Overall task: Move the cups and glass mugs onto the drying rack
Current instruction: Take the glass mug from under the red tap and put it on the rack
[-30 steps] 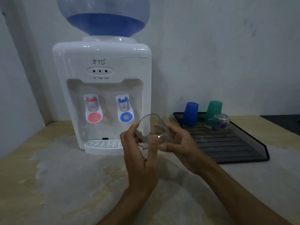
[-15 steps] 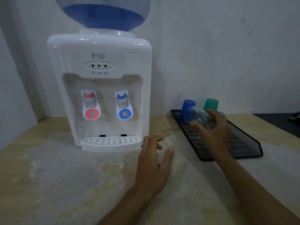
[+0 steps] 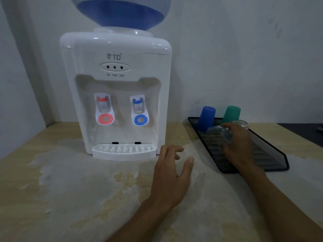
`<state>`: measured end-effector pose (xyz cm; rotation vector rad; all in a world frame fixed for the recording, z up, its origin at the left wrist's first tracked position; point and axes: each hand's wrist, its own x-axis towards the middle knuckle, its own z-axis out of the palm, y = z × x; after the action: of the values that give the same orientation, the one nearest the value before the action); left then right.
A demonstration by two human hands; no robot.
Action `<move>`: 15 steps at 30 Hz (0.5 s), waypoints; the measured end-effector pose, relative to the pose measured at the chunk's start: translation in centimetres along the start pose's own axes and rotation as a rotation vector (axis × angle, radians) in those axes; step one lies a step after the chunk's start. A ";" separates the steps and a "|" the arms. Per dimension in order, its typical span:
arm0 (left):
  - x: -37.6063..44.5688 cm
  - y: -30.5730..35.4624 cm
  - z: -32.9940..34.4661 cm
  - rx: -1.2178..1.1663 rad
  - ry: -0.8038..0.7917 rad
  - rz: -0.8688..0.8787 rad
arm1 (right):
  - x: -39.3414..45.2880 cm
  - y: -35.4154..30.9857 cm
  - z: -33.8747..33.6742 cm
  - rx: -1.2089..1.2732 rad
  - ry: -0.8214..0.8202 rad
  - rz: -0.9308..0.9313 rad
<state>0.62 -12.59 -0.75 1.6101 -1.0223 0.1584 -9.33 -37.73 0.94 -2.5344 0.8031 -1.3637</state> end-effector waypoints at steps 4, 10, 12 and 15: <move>0.0 -0.1 0.1 0.002 -0.001 0.012 | 0.1 -0.3 -0.2 -0.083 -0.020 -0.057; 0.0 -0.3 0.2 0.004 -0.003 0.007 | 0.1 -0.6 -1.0 -0.091 -0.055 -0.143; 0.1 -0.2 0.2 0.002 -0.009 0.010 | 0.3 -0.6 -1.2 -0.095 -0.047 -0.187; 0.0 -0.3 0.2 0.009 -0.022 0.012 | 0.5 -0.4 -1.1 -0.150 -0.049 -0.186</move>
<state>0.75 -12.77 -0.97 1.6178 -1.0491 0.1543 -9.85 -37.50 2.04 -2.8085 0.7005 -1.3327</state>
